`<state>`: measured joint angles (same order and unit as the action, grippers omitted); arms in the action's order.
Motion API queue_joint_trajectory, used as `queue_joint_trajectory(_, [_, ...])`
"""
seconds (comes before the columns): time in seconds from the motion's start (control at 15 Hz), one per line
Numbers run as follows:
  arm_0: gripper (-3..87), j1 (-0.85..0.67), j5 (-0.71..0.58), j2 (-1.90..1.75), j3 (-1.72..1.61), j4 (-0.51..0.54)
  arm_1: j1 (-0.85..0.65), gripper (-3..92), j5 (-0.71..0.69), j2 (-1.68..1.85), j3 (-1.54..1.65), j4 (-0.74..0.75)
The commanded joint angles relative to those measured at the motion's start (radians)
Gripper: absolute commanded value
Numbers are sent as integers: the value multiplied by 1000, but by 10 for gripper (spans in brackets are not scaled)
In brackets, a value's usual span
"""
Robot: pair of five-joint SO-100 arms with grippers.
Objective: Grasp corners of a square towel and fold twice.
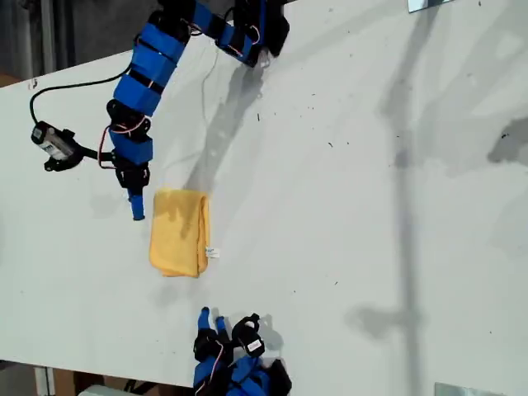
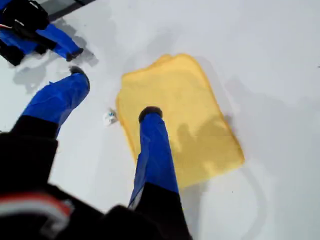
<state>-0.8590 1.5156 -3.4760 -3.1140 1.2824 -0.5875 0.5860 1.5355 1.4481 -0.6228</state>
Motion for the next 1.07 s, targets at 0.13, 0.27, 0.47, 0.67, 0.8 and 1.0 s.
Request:
queue_joint_trajectory(0.13, [162,9,-3,-6,-8,-2,48,241,-28,-201,-184,8])
queue_joint_trajectory(0.27, [162,9,-2,-6,-8,-2,75,231,-32,-534,-546,0])
queue_joint_trajectory(0.47, [162,9,-5,-6,-8,0,21,197,199,-776,-588,158])
queue_joint_trajectory(0.67, [161,11,-8,-6,-8,3,-6,214,339,-808,-549,25])
queue_joint_trajectory(0.8, [160,12,-6,-6,-6,6,15,211,391,-730,-468,-179])
queue_joint_trajectory(1.0, [160,12,-9,-6,-6,3,183,185,399,-635,-330,-388])
